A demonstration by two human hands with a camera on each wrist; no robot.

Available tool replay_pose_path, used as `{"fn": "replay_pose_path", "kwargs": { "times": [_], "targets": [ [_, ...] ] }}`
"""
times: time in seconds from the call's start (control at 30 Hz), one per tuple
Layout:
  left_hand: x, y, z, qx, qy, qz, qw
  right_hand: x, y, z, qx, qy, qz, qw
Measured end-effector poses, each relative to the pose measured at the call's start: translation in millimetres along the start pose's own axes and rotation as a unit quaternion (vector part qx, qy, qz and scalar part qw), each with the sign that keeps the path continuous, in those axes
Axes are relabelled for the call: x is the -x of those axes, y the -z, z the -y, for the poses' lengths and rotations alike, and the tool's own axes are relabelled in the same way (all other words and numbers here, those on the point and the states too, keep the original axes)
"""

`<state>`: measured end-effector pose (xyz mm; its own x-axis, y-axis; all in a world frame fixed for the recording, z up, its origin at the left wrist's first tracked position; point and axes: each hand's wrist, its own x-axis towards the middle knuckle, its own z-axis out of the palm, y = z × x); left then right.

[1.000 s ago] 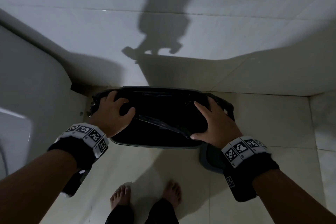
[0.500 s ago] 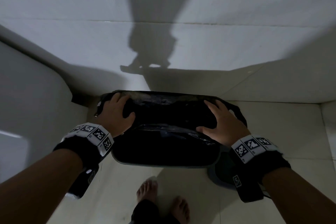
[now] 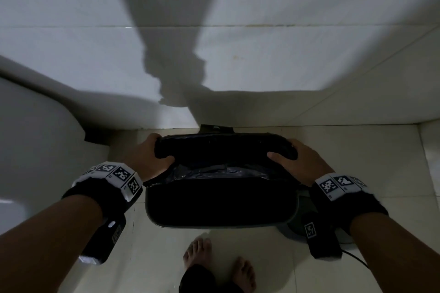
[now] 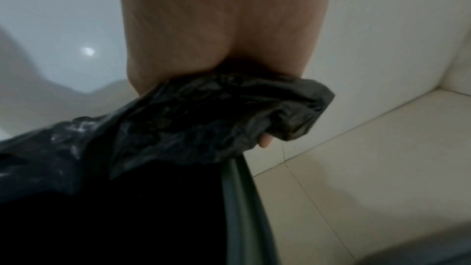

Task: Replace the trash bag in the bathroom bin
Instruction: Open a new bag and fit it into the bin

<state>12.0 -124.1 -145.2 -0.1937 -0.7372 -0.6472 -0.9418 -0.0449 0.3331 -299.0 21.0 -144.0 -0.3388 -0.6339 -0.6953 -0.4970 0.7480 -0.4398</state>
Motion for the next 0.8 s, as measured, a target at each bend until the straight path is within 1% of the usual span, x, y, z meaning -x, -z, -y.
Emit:
{"fn": "replay_pose_path", "kwargs": {
  "times": [0.07, 0.13, 0.17, 0.27, 0.37, 0.4, 0.47, 0.53, 0.63, 0.67, 0.73, 0.8],
  "targets": [
    [1, -3, 5, 0.006, 0.002, -0.017, 1.0, 3, -5, -10, -0.023, -0.009, -0.002, 1.0],
    [6, -7, 10, 0.015, -0.01, -0.042, 0.999, 10, -10, -18, -0.051, -0.009, -0.019, 0.998],
    [11, -10, 10, 0.018, -0.027, -0.058, 0.998, 15, -14, -21, -0.063, -0.002, -0.033, 0.997],
    [26, -16, 12, 0.027, -0.069, -0.097, 0.992, 32, -25, -29, -0.077, 0.043, -0.088, 0.992],
    [38, -23, 22, 0.034, -0.116, -0.131, 0.984, 47, -36, -41, -0.053, 0.102, -0.141, 0.983],
    [41, -26, 27, 0.024, -0.131, -0.134, 0.982, 51, -40, -45, -0.045, 0.114, -0.149, 0.981],
    [49, -32, 33, 0.001, -0.149, -0.135, 0.98, 60, -47, -54, -0.044, 0.112, -0.158, 0.98],
    [58, -35, 36, -0.017, -0.148, -0.148, 0.978, 69, -54, -59, -0.049, 0.097, -0.179, 0.978],
    [70, -44, 41, -0.022, -0.15, -0.187, 0.971, 79, -64, -61, -0.037, 0.067, -0.223, 0.972],
    [73, -46, 44, -0.024, -0.139, -0.196, 0.97, 81, -67, -62, -0.038, 0.055, -0.237, 0.969],
    [79, -54, 48, -0.011, -0.096, -0.205, 0.974, 83, -73, -67, -0.058, 0.022, -0.25, 0.966],
    [87, -61, 51, 0.013, -0.067, -0.212, 0.975, 85, -78, -70, -0.095, 0.007, -0.233, 0.968]
  ]
}}
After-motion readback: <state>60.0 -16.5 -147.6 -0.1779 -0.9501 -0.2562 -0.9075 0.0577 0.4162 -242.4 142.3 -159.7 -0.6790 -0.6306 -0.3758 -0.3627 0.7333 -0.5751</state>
